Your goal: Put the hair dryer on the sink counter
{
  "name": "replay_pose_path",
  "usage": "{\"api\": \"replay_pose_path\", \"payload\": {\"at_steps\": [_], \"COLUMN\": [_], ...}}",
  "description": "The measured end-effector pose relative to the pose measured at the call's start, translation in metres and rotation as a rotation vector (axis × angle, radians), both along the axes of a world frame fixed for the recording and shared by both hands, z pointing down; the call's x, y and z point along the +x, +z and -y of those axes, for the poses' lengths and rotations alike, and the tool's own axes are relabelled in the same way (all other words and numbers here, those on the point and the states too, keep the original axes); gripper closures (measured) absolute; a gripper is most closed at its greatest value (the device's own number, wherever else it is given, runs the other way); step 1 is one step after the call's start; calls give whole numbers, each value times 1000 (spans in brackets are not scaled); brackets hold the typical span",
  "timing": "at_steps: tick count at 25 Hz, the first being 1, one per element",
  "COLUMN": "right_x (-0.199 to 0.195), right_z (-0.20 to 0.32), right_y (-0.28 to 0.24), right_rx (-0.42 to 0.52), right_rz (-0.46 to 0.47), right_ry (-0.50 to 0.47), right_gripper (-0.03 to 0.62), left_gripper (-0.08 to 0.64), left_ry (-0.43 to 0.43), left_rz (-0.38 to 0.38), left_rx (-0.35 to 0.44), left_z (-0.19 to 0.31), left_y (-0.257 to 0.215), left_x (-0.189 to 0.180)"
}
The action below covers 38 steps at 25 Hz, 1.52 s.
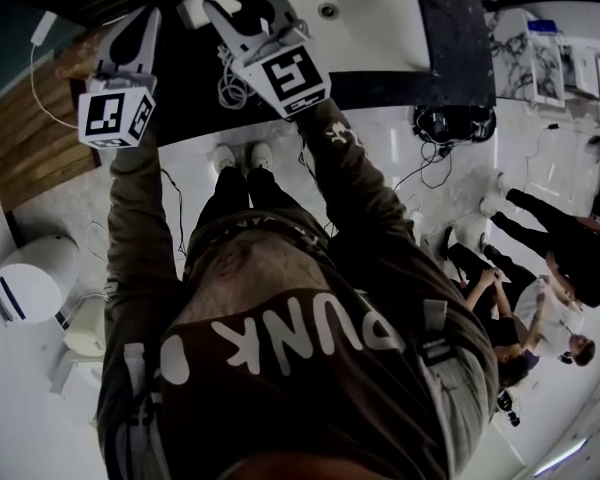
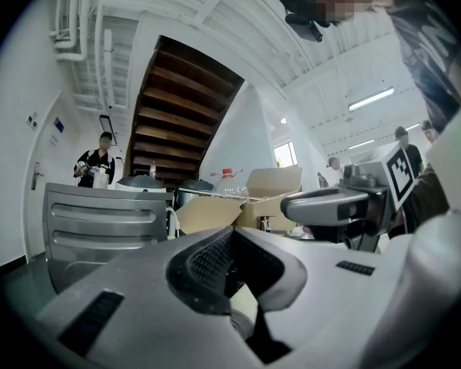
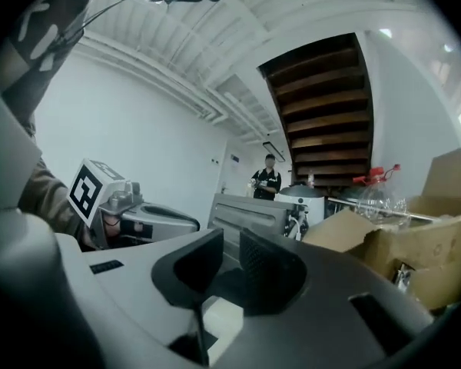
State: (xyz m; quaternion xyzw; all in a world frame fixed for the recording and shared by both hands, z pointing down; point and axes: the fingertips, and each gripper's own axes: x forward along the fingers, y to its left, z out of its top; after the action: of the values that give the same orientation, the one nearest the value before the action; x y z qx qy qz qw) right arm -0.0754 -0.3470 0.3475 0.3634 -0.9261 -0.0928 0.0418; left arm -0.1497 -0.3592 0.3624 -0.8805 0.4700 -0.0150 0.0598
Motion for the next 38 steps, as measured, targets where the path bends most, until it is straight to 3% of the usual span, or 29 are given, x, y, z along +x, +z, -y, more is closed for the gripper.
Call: {"api": "replay_pose_path", "payload": {"at_steps": [7, 38], "right_x": [-2, 4], "right_z": [-12, -19], "right_y": [-5, -7], "right_rx": [30, 6], "right_rz": [3, -1], "right_ry": [1, 7], "right_gripper": [580, 584], "left_gripper": [566, 566], "left_ry": [20, 31], "left_rz": [4, 19], "left_rx": [8, 14], "left_z": [-16, -28], "left_y": [-12, -21], "left_x": [5, 15]}}
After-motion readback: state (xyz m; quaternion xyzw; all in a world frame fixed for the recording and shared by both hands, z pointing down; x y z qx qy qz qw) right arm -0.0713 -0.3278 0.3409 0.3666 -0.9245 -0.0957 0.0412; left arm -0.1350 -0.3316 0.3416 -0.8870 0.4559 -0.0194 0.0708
